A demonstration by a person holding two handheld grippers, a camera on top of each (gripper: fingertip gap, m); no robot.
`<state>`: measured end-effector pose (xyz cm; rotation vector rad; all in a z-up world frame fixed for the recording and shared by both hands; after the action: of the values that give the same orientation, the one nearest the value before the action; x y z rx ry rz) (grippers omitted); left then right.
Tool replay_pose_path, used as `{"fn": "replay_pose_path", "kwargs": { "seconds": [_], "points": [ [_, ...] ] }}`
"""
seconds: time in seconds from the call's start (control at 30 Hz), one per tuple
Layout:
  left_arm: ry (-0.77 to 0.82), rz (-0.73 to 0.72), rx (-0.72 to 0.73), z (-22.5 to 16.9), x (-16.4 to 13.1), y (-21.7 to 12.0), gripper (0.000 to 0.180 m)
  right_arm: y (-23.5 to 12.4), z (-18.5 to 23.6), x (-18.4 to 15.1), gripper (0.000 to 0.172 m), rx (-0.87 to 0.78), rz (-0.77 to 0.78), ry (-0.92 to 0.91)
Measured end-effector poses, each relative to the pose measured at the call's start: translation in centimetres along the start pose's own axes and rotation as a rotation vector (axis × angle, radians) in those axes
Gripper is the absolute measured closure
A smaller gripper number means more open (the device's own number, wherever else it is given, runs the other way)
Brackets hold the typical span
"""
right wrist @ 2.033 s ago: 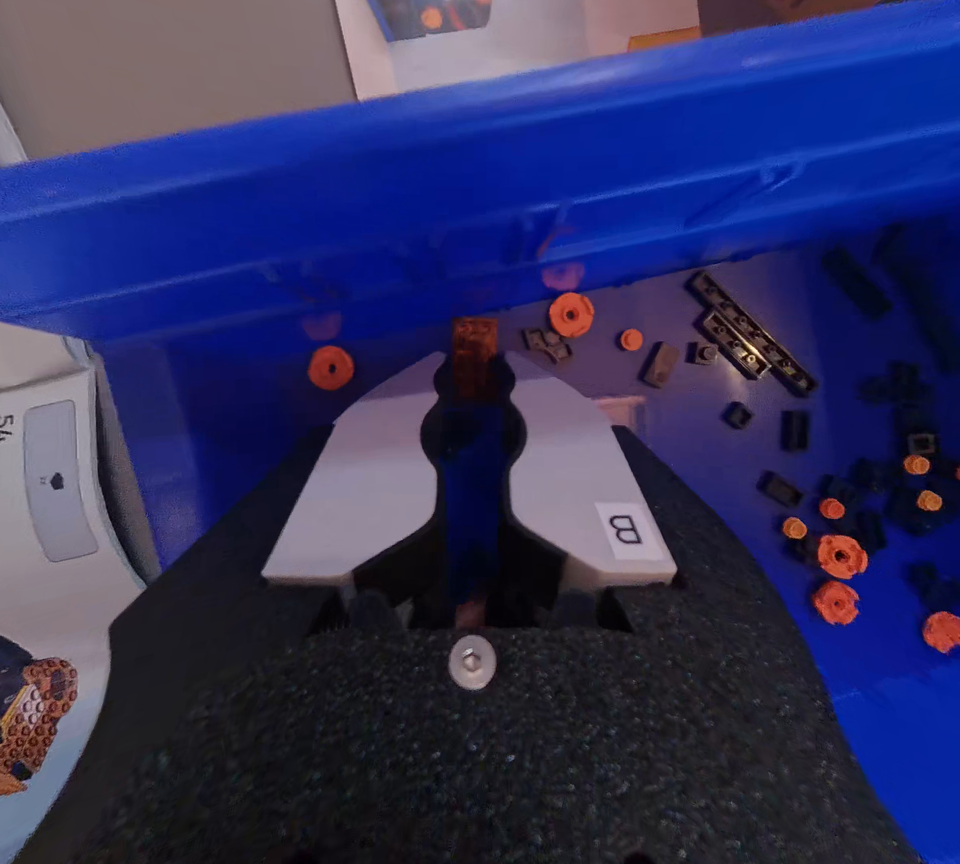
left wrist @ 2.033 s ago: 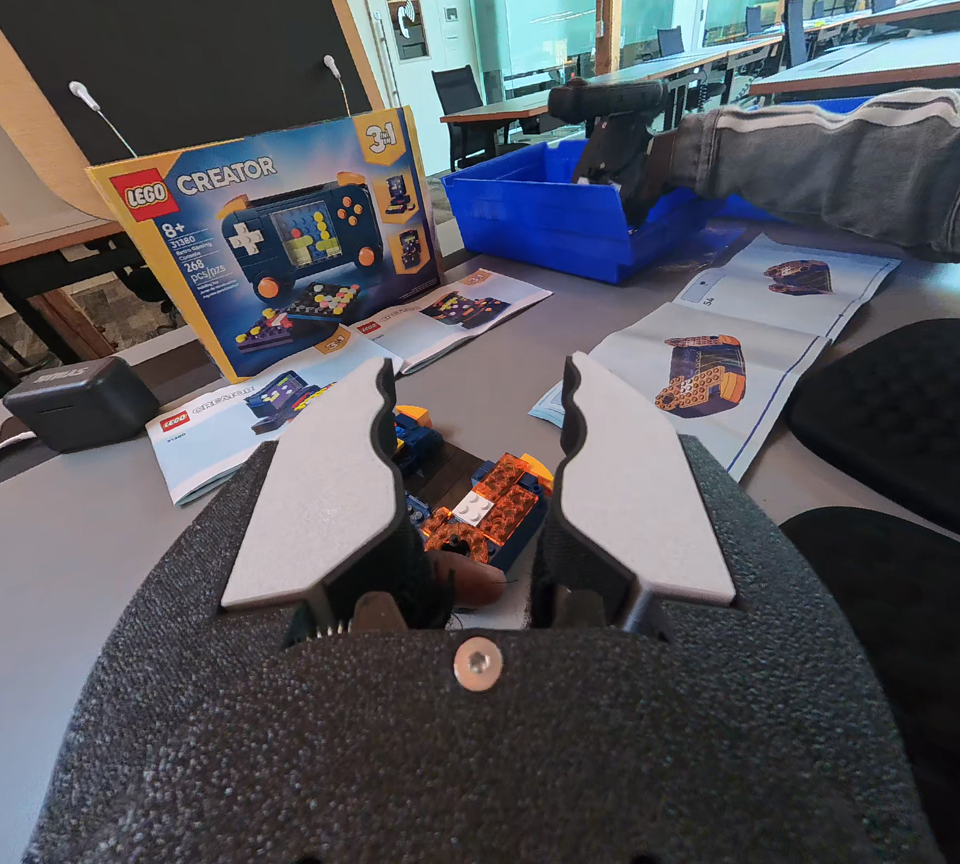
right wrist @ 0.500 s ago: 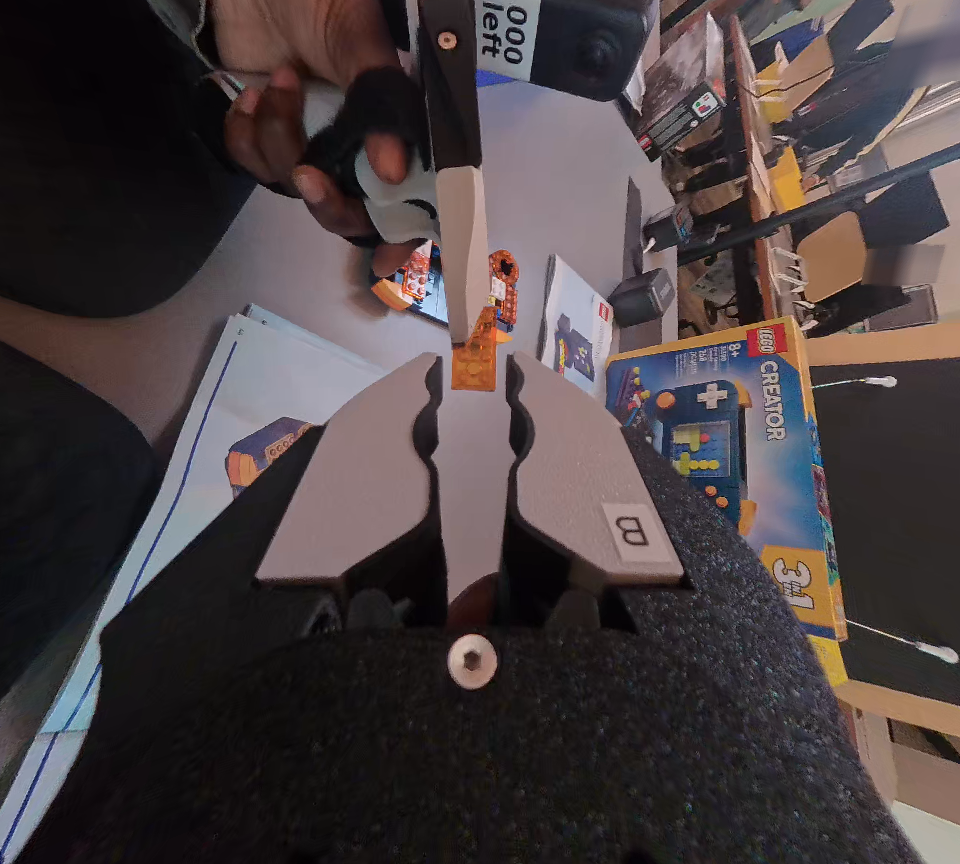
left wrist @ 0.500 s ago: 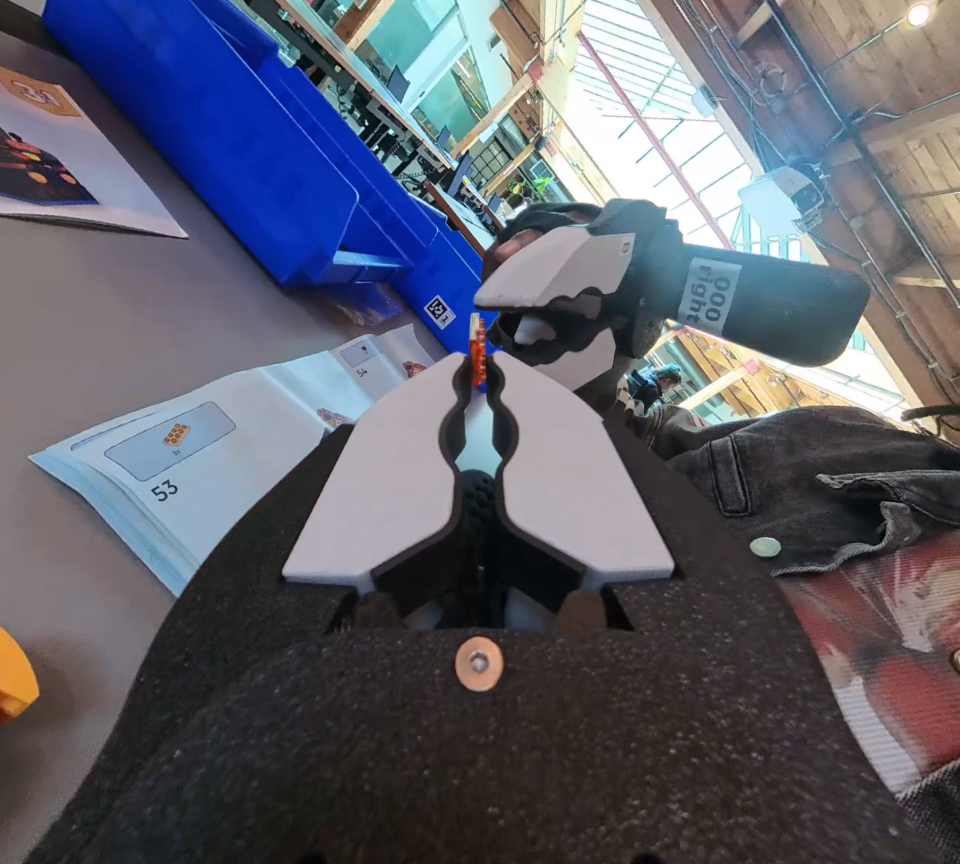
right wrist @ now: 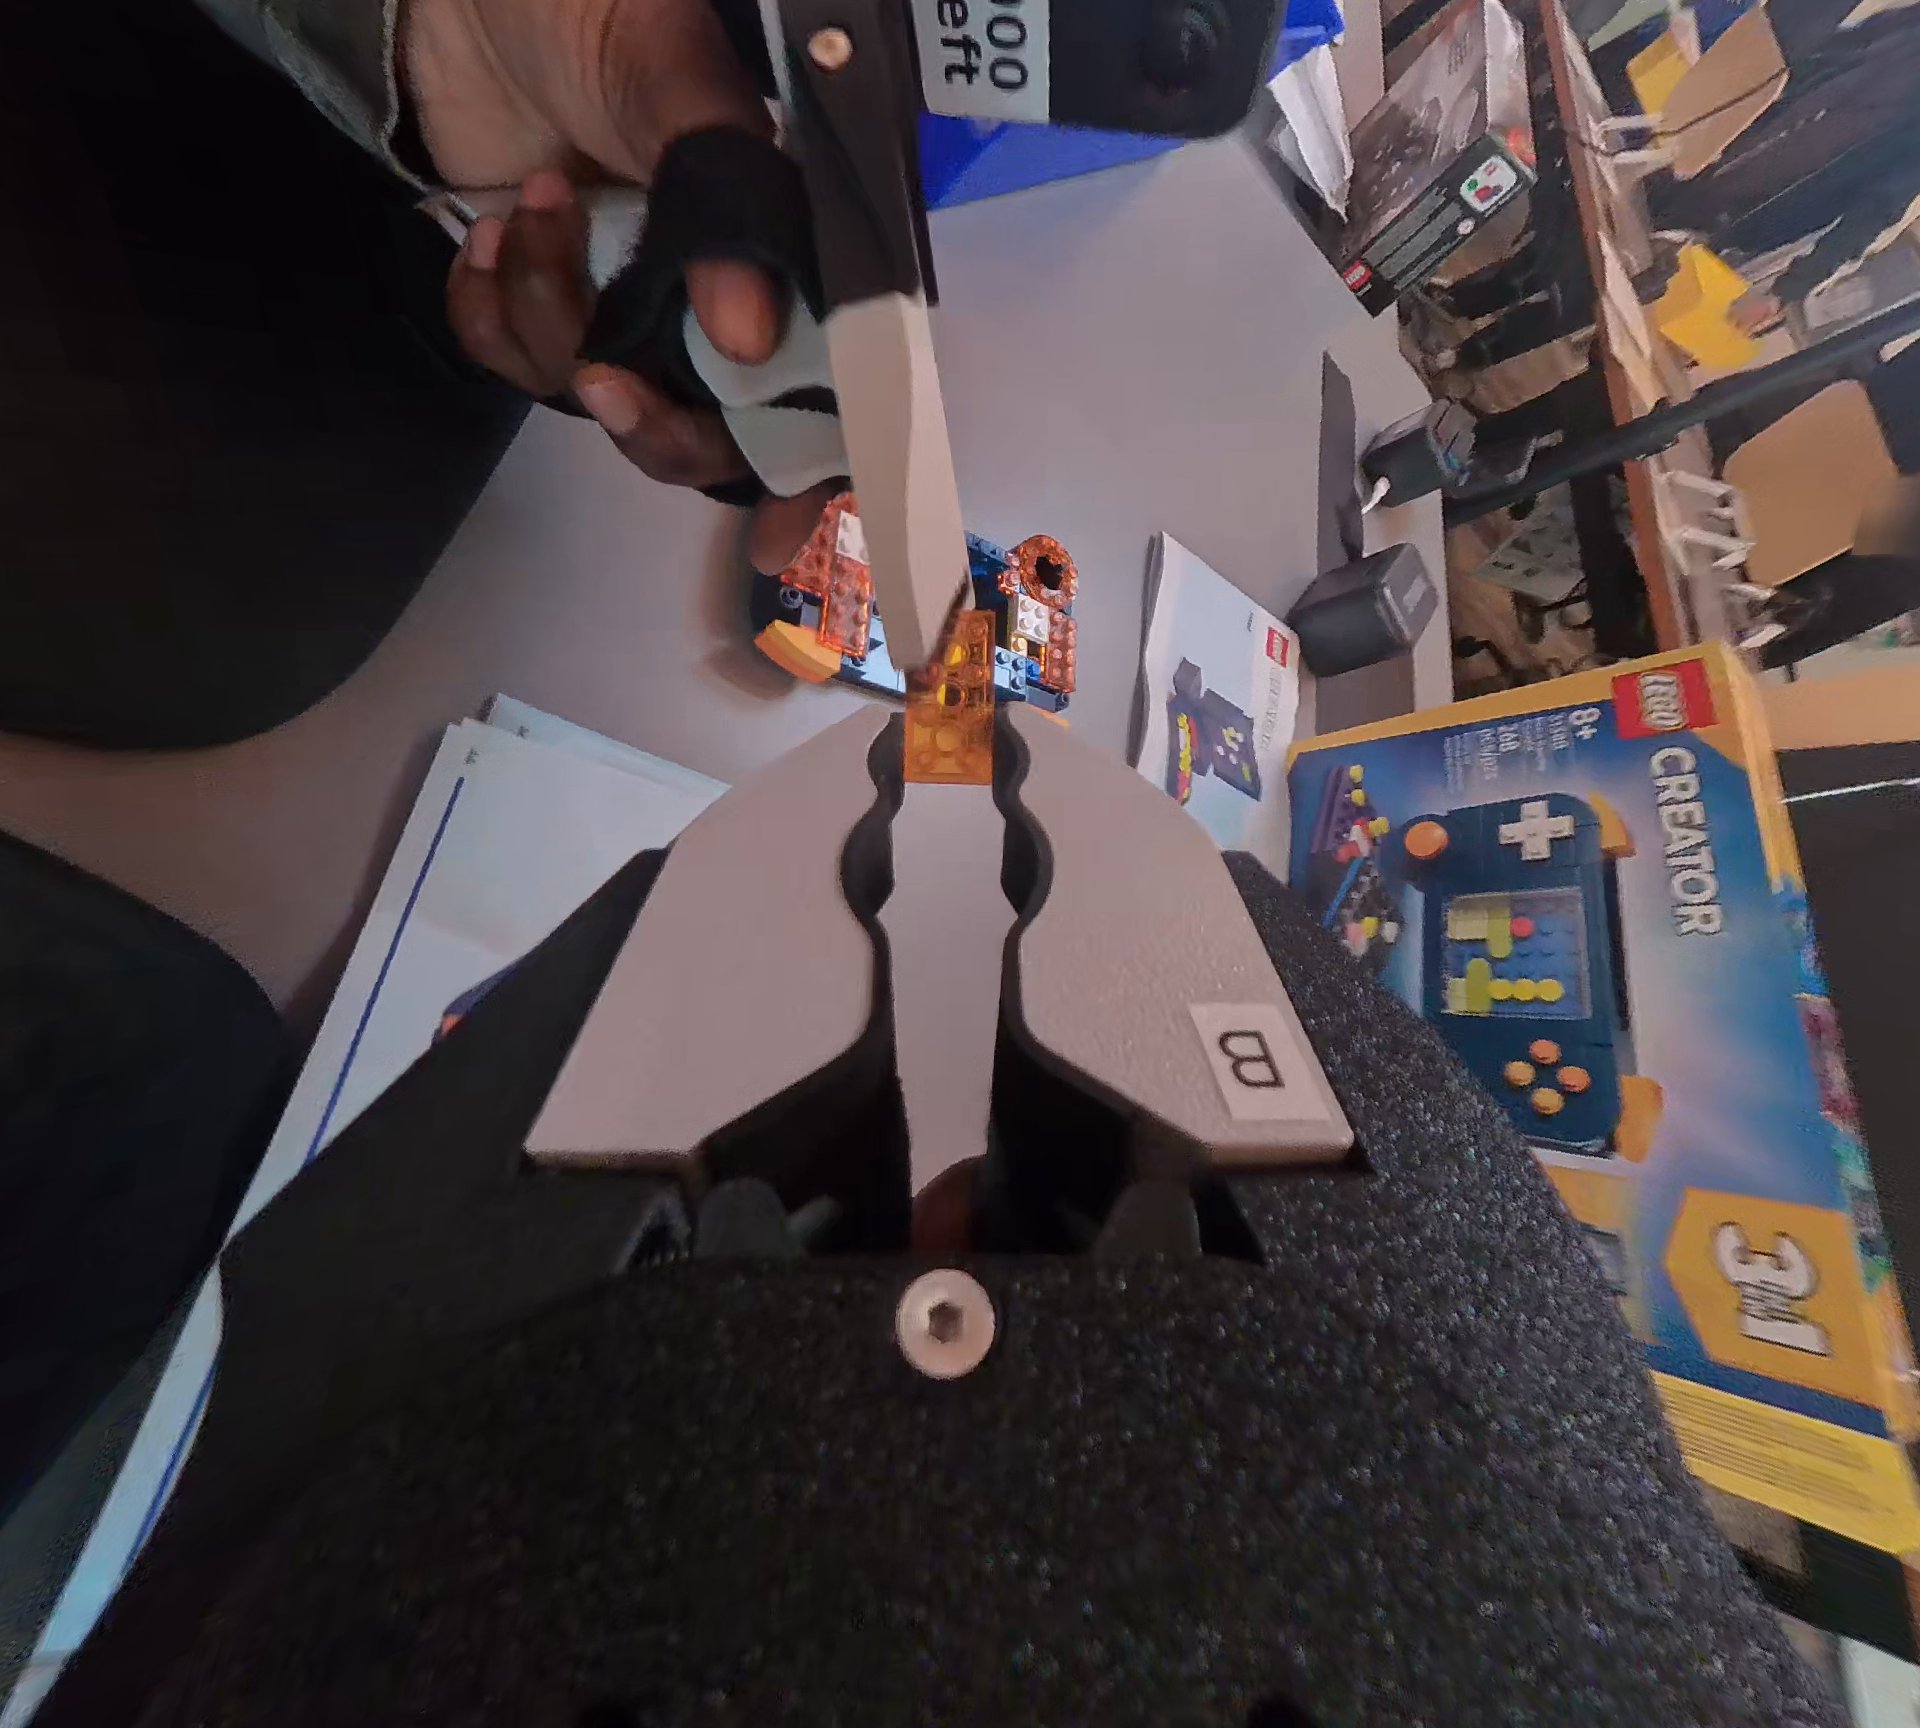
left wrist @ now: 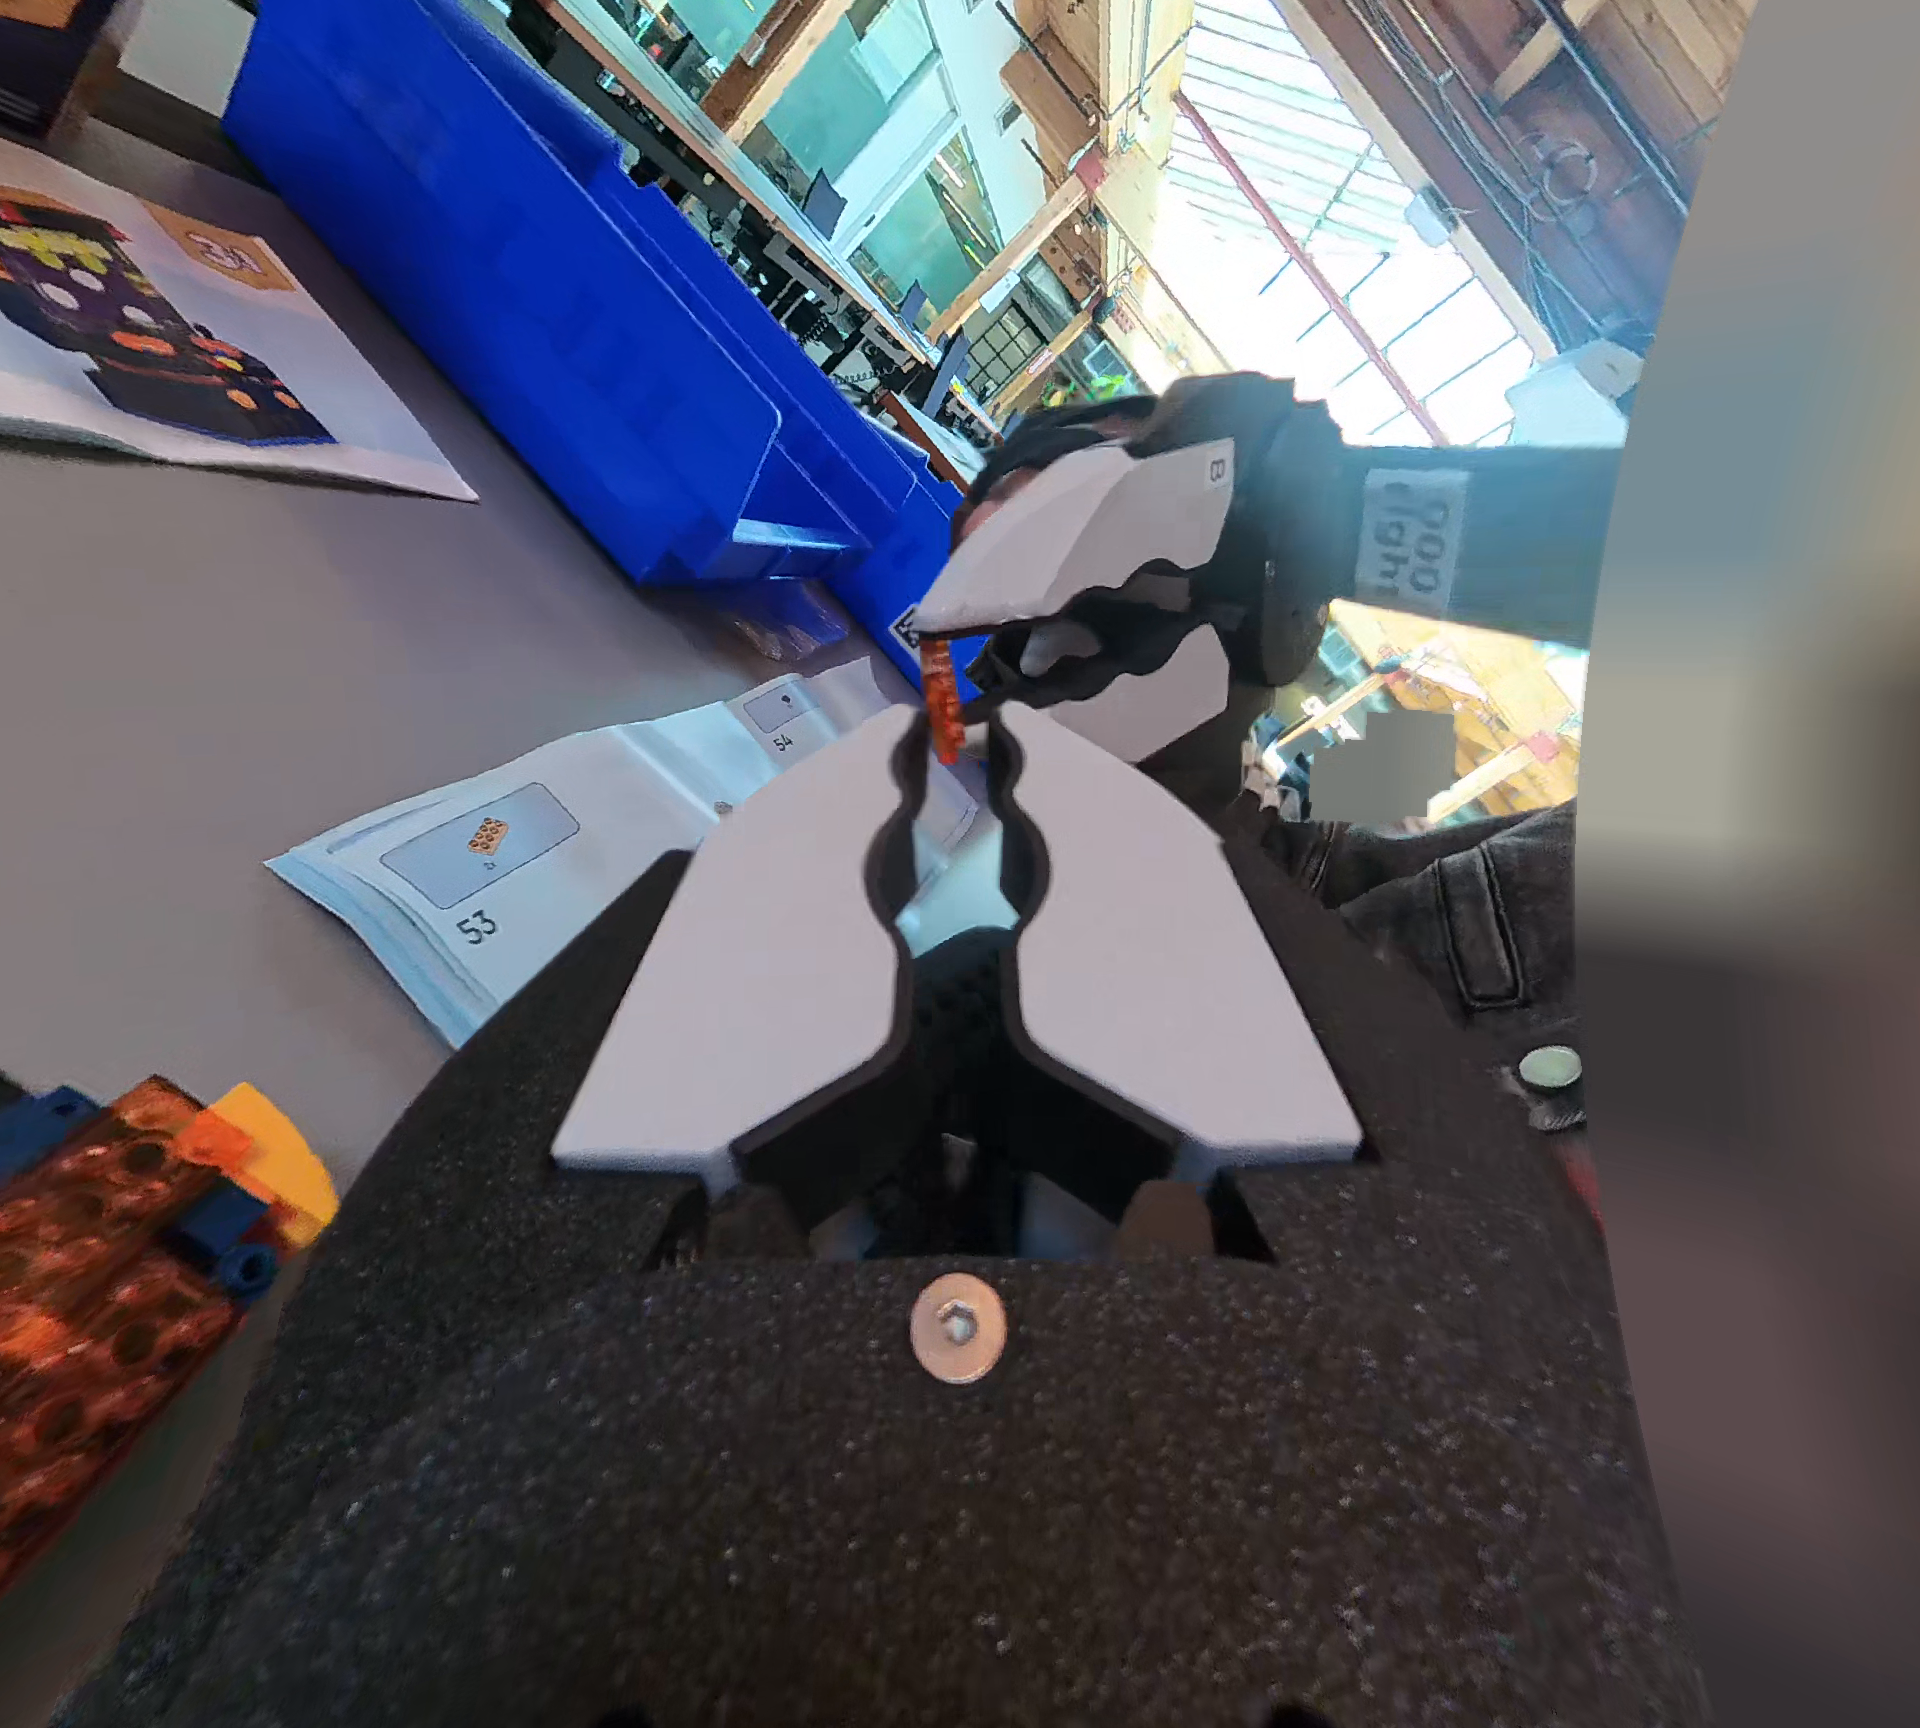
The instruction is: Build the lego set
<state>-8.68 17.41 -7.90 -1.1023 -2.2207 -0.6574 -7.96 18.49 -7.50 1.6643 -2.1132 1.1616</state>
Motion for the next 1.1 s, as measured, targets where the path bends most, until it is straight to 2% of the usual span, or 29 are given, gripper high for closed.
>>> {"fn": "replay_pose_path", "kwargs": {
  "seconds": [0.07,0.17,0.2,0.27,0.33,0.37,0.47,0.6,0.67,0.87,1.1],
  "points": [
    [0.101,0.047,0.041,0.2,0.7,-1.1,0.150,0.5,-0.6,-0.4,0.156,0.016,-0.005,0.098],
    [0.372,0.081,0.233,1.4,3.8,-4.7,0.142,1.3,-1.9,-1.9,0.156,0.078,-0.010,0.322],
    [0.459,0.066,0.341,2.2,5.4,-6.3,0.145,1.7,-2.3,-2.6,0.156,0.111,-0.001,0.402],
    [0.590,-0.007,0.590,4.2,8.9,-9.9,0.164,3.0,-2.9,-4.3,0.156,0.166,0.051,0.514],
    [0.640,-0.075,0.754,6.1,11.1,-12.7,0.174,4.7,-3.2,-5.6,0.156,0.207,0.087,0.551],
    [0.628,-0.073,0.768,7.0,11.1,-13.2,0.175,5.7,-3.1,-6.1,0.156,0.226,0.104,0.558],
    [0.544,0.035,0.728,9.3,8.9,-12.6,0.175,8.4,-2.4,-7.0,0.156,0.306,0.163,0.523],
    [0.611,0.240,0.765,11.4,6.4,-12.4,0.175,11.3,-1.9,-7.3,0.156,0.374,0.239,0.431],
    [0.621,0.295,0.765,11.9,5.7,-12.3,0.174,12.5,-2.0,-7.4,0.156,0.397,0.269,0.399],
    [0.576,0.333,0.760,12.7,4.7,-12.5,0.171,14.6,-1.9,-7.1,0.156,0.448,0.297,0.359],
    [0.561,0.368,0.742,12.9,3.9,-12.0,0.169,15.1,-1.5,-7.3,0.156,0.459,0.343,0.393]
  ]
}}
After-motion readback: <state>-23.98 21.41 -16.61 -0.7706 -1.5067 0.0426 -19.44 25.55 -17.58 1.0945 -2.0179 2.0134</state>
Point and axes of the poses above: each gripper's, where its closed fingertips meet, y out along the fingers, x out of its top, z = x × y across the jaws, the point moved 1 cm from there along -y, back along the fingers, and after that the axes turned 7 degrees about -x, right-handed, at the moved point
